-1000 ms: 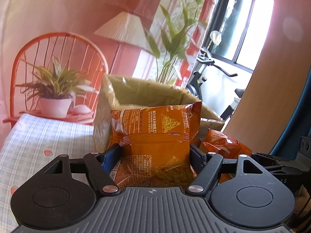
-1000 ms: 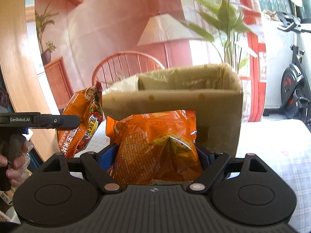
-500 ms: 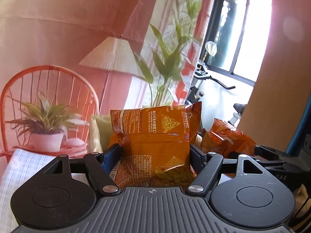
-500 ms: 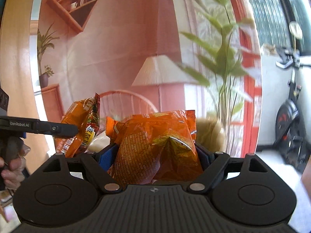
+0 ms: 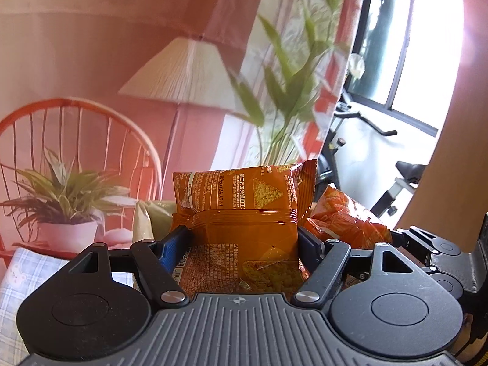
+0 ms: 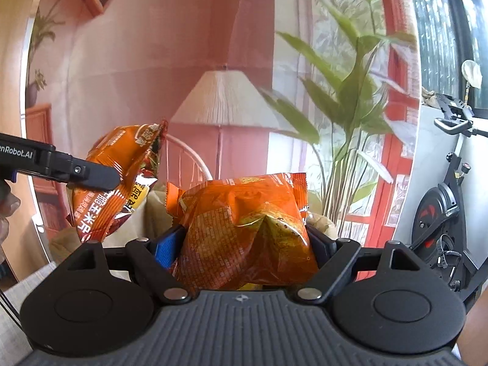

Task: Organize snacks
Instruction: 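Carry both orange bags over the box and open both tools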

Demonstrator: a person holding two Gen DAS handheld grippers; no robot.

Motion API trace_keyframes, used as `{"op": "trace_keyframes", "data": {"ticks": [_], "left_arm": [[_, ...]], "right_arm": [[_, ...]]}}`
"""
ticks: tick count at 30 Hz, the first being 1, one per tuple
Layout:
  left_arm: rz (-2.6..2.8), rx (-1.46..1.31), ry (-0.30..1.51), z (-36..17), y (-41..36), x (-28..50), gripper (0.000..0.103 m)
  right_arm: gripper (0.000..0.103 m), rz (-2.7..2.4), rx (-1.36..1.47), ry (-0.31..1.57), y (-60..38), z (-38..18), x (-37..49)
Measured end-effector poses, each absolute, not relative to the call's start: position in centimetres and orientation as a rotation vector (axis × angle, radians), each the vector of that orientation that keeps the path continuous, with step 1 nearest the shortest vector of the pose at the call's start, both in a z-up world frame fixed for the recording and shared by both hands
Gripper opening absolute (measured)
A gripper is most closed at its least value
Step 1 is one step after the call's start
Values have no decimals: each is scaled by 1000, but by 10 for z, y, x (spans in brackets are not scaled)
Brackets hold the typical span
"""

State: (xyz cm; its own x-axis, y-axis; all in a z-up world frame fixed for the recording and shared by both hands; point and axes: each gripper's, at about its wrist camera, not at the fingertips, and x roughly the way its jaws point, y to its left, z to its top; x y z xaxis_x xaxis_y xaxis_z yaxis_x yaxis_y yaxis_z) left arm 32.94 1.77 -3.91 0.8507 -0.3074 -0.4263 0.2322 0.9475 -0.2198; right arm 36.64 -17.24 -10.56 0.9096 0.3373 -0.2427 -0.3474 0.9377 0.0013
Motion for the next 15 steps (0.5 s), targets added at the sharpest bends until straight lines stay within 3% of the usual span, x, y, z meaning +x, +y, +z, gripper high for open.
{"op": "trace_keyframes", "data": {"ticks": [15], "left_arm": [[-279, -70, 548, -58, 0, 358, 83]], "right_arm": [[93, 368, -148, 314, -154, -126, 397]]}}
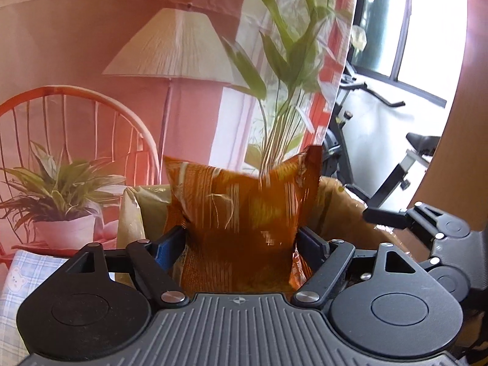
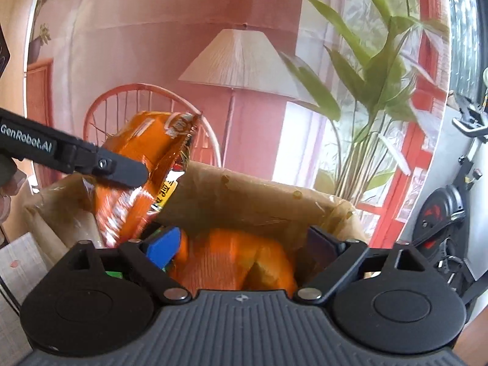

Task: Organize snacks
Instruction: 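Carry both orange bags over the box and open both tools, then grasp the clear bread packet with the left tool while the right tool grasps the blue-dotted packet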

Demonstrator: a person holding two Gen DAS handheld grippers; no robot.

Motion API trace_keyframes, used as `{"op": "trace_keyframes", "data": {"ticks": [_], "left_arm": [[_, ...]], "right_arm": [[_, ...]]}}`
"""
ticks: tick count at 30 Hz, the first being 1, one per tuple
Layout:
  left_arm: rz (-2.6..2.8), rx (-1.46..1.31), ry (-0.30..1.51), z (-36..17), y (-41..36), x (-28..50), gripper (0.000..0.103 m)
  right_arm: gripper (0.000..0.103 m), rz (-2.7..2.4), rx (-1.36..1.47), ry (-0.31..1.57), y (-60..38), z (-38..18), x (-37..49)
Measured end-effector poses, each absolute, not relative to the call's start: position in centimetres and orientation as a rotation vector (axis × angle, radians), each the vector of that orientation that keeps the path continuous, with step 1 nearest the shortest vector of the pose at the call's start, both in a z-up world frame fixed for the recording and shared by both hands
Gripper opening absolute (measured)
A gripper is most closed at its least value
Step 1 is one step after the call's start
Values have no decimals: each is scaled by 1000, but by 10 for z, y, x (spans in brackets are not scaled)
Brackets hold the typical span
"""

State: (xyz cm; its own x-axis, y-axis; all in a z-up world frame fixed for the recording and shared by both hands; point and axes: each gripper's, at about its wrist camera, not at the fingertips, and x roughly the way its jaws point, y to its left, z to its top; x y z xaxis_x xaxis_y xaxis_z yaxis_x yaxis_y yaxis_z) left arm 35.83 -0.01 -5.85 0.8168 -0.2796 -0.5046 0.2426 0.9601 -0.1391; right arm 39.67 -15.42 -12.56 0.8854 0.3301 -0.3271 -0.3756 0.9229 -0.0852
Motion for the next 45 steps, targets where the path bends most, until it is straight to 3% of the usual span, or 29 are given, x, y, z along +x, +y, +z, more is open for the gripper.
{"op": "trace_keyframes", "data": {"ticks": [17, 30, 32, 45], "left_arm": [[-312, -30, 504, -42, -10, 356, 86], [-315, -57, 499, -37, 19, 296, 86], [-313, -60, 502, -38, 24, 282, 86], [-231, -134, 621, -91, 38, 210, 90]], "right_arm": [[93, 353, -79, 303, -170, -116, 375], [94, 357, 3, 257, -170, -109, 322], [103, 340, 11, 245, -171, -110, 311], [103, 248, 35, 272, -165, -142, 252]]}}
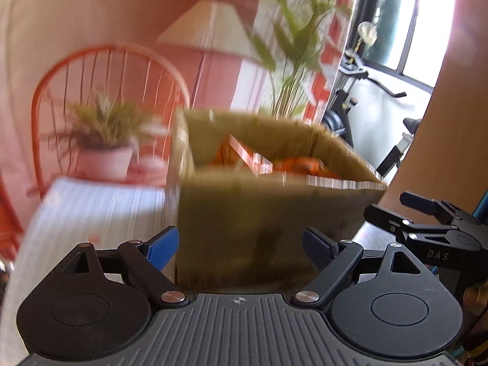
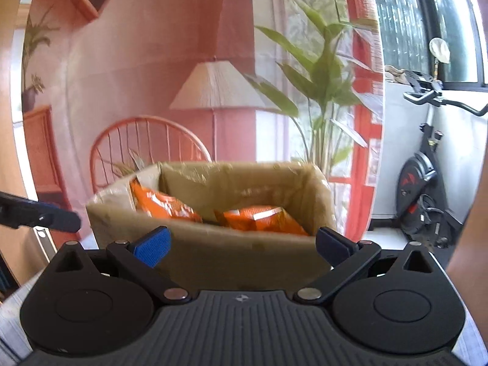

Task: Organize snacks
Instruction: 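Grasp the clear bread packet with the left tool while the right tool grasps the blue-dotted packet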

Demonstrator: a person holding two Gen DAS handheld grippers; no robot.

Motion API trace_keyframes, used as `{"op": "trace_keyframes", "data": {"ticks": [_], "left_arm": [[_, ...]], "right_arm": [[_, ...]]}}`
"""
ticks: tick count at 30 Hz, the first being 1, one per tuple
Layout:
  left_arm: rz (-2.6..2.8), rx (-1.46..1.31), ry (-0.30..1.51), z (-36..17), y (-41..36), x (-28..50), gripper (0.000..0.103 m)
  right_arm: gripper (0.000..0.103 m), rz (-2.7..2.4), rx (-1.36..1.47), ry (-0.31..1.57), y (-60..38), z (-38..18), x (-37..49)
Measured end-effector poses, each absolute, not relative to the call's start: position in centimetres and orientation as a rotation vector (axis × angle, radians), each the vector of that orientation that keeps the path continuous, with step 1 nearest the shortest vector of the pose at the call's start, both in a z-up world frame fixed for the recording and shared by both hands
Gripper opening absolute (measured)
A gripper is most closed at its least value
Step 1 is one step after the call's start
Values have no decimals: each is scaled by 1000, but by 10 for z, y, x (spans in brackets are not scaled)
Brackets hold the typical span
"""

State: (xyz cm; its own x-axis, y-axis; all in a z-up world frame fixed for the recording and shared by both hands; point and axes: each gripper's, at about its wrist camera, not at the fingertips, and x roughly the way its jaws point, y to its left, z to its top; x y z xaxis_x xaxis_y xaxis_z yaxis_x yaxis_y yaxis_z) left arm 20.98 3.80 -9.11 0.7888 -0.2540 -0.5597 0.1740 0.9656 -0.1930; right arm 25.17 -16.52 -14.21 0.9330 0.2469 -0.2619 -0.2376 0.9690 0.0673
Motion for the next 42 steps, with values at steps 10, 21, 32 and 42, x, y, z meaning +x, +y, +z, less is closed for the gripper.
{"op": "trace_keyframes", "data": {"ticks": [10, 21, 32, 42], "left_arm": [[-138, -182, 814, -169, 30, 203, 90], [-73, -238, 979, -224, 21, 208, 90], [-42, -266, 981, -244, 16, 208, 96], [-55, -221, 973, -253, 8, 211, 103]], "right_arm": [[103, 281, 140, 323, -180, -195, 225], [103, 245, 169, 430, -195, -233, 213], [103, 286, 142, 493, -194, -255, 209], [103, 289, 179, 543, -201, -264, 214]]}}
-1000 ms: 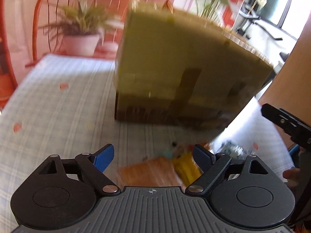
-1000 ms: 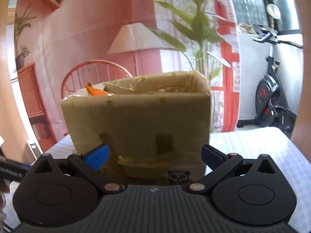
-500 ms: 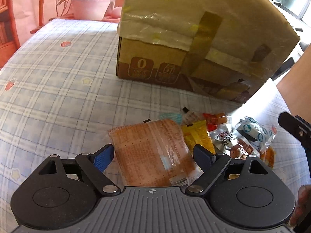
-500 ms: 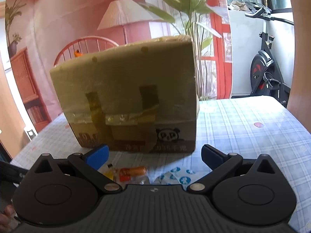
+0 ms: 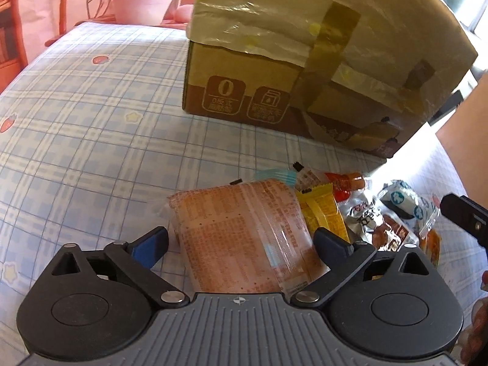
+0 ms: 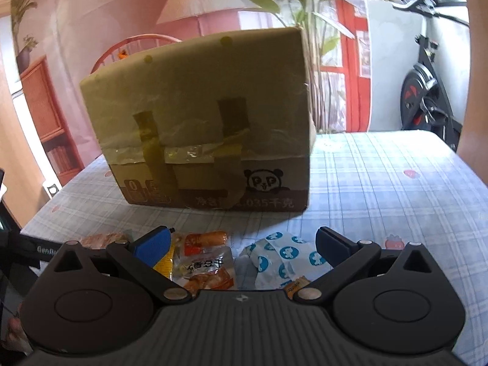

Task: Organize snacks
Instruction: 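Grasp the clear bread packet with the left tool while the right tool grasps the blue-dotted packet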

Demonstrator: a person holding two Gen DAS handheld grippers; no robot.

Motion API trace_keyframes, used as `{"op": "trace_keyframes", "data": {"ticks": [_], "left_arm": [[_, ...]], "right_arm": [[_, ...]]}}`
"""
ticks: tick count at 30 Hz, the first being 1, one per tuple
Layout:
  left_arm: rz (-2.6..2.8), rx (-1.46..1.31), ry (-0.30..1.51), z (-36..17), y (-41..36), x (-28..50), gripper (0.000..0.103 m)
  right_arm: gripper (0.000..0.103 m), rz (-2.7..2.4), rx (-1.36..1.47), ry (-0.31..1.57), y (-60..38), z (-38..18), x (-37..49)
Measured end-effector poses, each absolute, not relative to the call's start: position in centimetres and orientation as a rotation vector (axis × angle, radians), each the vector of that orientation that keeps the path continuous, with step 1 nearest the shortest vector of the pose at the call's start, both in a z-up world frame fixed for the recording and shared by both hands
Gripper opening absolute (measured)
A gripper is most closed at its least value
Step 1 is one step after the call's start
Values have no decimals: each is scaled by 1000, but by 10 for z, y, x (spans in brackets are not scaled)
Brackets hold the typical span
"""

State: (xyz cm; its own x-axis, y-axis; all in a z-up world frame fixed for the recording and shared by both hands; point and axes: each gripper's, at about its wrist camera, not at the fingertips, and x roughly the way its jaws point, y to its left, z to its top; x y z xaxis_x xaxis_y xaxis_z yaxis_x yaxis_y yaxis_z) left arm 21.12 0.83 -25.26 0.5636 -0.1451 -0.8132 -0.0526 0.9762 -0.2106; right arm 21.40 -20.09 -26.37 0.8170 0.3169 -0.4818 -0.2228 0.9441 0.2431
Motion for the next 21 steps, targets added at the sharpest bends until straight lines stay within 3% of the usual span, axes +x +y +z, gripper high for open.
{"op": "trace_keyframes", "data": {"ticks": [12, 15, 16, 21], "left_arm": [[-78, -198, 979, -253, 10, 212, 102], [-86, -211, 978, -250, 17, 210, 95], [-93, -221, 971, -249, 19, 209, 89], [-96, -238, 950, -246, 28, 203, 85]], "right_arm": [[94, 227, 132, 589, -220, -273, 224], [90, 253, 97, 612, -223, -276, 234], [88, 271, 85, 625, -224, -277, 238], [82, 330, 1, 675, -219, -285, 256]]}}
